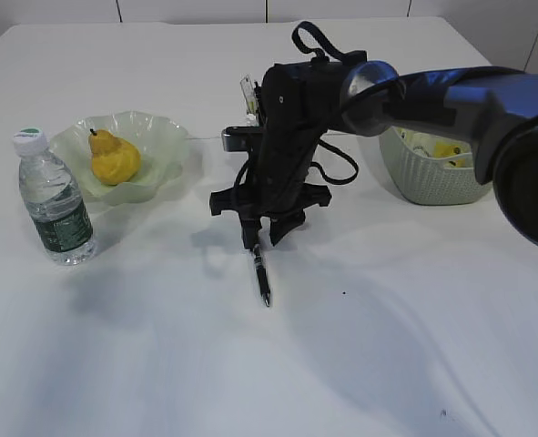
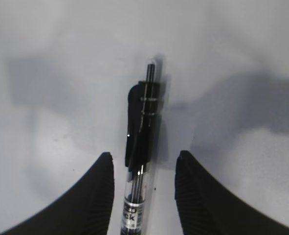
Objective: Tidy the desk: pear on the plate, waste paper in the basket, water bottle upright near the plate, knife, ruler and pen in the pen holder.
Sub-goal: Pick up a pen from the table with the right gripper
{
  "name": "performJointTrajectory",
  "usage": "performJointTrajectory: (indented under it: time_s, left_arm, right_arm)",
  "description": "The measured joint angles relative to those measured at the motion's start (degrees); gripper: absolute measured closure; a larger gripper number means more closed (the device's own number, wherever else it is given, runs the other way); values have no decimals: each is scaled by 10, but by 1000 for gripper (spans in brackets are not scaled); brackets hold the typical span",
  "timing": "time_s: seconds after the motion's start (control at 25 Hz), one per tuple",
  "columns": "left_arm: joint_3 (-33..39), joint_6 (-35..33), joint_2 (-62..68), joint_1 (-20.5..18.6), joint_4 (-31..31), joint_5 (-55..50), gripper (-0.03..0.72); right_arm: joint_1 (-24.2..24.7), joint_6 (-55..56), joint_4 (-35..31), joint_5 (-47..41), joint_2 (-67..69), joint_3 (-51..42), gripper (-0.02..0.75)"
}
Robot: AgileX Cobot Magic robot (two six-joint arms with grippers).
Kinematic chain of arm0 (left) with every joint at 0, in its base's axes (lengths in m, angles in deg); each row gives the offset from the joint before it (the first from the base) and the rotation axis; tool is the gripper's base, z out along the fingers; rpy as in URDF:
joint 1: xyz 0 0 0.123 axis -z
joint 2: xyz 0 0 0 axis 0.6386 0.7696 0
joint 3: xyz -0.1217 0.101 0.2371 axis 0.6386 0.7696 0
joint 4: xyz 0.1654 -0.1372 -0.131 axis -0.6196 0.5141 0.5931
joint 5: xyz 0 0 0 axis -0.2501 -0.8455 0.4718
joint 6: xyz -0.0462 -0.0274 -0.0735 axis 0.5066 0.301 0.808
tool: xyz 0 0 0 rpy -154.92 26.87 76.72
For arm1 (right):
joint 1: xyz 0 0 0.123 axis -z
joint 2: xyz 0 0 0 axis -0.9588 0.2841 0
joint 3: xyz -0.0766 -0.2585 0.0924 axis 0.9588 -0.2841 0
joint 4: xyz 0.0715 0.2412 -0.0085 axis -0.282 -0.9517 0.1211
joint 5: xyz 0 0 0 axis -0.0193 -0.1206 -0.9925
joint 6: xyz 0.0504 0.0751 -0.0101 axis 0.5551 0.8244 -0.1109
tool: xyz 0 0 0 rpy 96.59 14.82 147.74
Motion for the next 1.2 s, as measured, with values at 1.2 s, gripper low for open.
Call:
performJointTrajectory:
  time_s: [1.2]
  left_arm:
    - [0, 0, 0, 0, 0, 0, 358]
  right_arm:
    - [-1, 1, 13, -89, 25, 29, 402]
